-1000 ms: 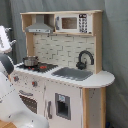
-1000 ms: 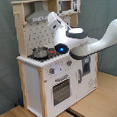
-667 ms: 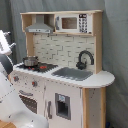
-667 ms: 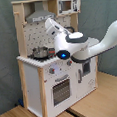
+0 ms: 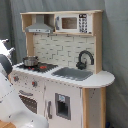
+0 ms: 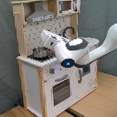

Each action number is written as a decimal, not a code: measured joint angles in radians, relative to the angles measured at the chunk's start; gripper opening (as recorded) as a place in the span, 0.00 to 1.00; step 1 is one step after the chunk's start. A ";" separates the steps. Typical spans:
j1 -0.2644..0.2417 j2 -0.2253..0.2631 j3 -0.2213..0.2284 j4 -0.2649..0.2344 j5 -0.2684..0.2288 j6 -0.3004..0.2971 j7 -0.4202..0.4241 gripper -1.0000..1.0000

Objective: Play with the kitchen

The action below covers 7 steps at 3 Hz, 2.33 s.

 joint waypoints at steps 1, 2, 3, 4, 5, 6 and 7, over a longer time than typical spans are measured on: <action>0.003 0.000 0.001 -0.033 0.000 0.106 -0.007 1.00; 0.009 0.001 0.001 -0.069 0.000 0.200 -0.009 1.00; 0.021 0.002 0.001 -0.097 -0.001 0.307 -0.021 1.00; 0.036 0.005 0.001 -0.129 -0.017 0.403 -0.043 1.00; 0.044 0.015 0.001 -0.180 -0.041 0.491 -0.062 1.00; 0.061 0.041 0.001 -0.254 -0.059 0.551 -0.068 1.00; 0.095 0.088 0.001 -0.336 -0.067 0.570 -0.075 1.00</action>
